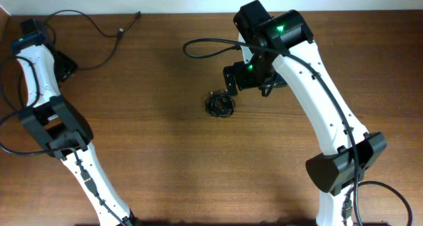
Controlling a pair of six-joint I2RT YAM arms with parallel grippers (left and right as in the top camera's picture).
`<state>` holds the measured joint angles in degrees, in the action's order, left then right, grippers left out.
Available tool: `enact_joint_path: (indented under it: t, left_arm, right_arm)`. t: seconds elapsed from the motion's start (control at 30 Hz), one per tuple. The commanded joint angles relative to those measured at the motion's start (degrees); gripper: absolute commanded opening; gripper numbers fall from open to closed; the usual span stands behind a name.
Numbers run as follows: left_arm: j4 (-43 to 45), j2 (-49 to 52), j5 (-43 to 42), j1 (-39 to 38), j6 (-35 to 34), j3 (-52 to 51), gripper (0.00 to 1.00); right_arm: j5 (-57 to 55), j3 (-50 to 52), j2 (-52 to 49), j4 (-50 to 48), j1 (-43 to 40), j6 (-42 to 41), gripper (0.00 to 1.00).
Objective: Untangle cables
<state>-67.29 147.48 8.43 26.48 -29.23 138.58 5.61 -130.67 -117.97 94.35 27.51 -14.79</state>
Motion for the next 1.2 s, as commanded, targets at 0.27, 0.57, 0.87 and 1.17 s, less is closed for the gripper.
enact_joint_path:
  t: [0.27,0.57,0.87,1.17]
  left_arm:
    - [2.1,3.7,-4.4,-7.2,-9.7,0.2,0.6]
    - [2.1,7.7,3.6,-4.3,-14.3,0.2,0.58]
    - [24.8,12.3,-13.1,-4.6,19.7,2.4,0.45]
    - [-0.2,7.1,-13.6,-5.4,8.3,26.4,0.72]
  right_arm:
    - [0.1,0.3,-0.5,-1.6,-0.2,-0.1,0.98]
    - [0.1,0.3,-0.5,-1.6,-0.2,-0.1,0.99]
    - [0.2,0.3,-0.5,-0.2,-0.2,-0.1,0.98]
    - [-0.1,0.2,1.3,1.5,-0.3,-2.3,0.99]
